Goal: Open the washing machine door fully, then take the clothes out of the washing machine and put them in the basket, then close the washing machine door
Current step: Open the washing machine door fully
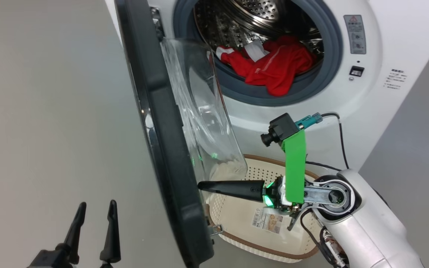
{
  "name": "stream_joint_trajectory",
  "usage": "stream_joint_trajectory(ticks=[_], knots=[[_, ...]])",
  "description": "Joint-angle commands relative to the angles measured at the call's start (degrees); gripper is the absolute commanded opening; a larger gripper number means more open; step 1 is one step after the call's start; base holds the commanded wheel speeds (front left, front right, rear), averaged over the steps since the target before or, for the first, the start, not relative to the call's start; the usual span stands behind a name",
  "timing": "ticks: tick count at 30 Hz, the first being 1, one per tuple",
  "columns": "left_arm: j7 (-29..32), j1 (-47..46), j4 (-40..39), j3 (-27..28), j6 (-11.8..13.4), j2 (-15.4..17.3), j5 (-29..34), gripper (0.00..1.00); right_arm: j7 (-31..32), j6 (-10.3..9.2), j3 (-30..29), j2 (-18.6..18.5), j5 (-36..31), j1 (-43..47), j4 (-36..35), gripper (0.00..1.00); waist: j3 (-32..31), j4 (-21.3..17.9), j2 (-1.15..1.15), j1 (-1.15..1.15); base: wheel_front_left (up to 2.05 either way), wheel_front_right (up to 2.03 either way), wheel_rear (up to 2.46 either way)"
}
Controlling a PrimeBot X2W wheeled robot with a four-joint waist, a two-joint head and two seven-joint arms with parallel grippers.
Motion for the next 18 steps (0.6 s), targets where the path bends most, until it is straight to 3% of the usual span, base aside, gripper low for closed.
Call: stream_joint_trajectory(ticks=[1,18], knots=[[-0.5,-0.4,-1.3,2.1,0.6,0.9,-0.1,1.0,0.4,0.1,1.4,2.1,-0.5,0.6,-2.3,0.0,-0.2,1.1,0.0,0.0,0.0,0.0,0.0],[-0.5,0.6,-1.7,2.7,1.0,0.9,0.1,1.0,-0.3,0.1,2.4,4.0,-0.8,1.3,-2.3,0.0,-0.9,5.2,0.0,0.0,0.0,0.0,0.0]])
